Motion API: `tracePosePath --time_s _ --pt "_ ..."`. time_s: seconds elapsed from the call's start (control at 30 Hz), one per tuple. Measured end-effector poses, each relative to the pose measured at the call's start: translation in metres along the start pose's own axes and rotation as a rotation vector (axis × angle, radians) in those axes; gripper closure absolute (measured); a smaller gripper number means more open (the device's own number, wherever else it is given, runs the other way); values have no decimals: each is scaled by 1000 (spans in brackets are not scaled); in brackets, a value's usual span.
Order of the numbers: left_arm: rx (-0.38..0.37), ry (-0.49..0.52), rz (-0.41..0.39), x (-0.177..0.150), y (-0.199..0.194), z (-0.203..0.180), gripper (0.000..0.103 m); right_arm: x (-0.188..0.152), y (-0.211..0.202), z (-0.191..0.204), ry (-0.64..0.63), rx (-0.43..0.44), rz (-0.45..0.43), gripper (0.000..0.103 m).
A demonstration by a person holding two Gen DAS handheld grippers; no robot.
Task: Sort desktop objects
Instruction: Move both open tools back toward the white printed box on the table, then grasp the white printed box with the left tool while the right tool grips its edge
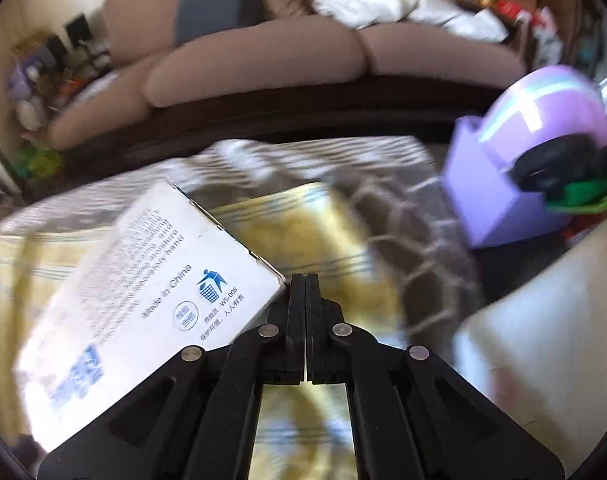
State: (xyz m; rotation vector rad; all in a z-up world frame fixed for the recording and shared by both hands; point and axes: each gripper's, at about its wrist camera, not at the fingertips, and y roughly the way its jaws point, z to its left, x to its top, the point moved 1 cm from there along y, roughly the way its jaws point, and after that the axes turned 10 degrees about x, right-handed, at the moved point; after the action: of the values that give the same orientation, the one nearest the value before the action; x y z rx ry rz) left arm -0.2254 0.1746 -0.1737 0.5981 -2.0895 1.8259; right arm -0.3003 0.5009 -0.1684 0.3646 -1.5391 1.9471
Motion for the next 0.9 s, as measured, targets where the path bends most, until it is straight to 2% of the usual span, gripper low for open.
tracePosePath --time_s 0.07,0.1,0.17,0.23,0.3,0.4,0.47,0.5,0.57,0.63,0.7,0.73,0.8,0.9 --pt "6 -16 -10 -1 -4 12 94 -1 6 18 -24 205 63 101" --pt "19 -28 -10 0 -6 19 94 -3 13 35 -42 334 126 101" --pt "50 -73 -30 1 -18 43 90 -9 18 66 -139 442 208 101" --pt "74 -142 -48 1 -30 70 88 -14 18 99 -275 493 246 102" --pt "64 -193 -50 1 -35 89 88 -7 11 108 -293 508 168 101" --pt "45 -197 -78 16 -33 103 88 -3 14 88 -142 546 143 101" --pt "8 -140 -106 41 -25 98 88 -2 24 70 -58 505 173 101" --pt "-9 -94 -119 54 -20 91 88 -2 27 63 -39 465 180 101" --pt "-30 7 -128 80 -6 77 88 -3 29 60 -23 450 176 101" --pt "-26 100 -92 100 17 63 85 -7 30 60 -22 465 182 101" --pt "13 157 -39 111 44 51 85 -8 36 64 -34 465 189 101" --pt "-1 169 6 110 53 48 86 -9 41 68 -46 468 195 101" --pt "-17 157 -5 109 54 45 90 -15 50 81 -72 498 224 100" --pt "-32 150 23 104 52 45 95 -23 51 92 -93 474 212 100"
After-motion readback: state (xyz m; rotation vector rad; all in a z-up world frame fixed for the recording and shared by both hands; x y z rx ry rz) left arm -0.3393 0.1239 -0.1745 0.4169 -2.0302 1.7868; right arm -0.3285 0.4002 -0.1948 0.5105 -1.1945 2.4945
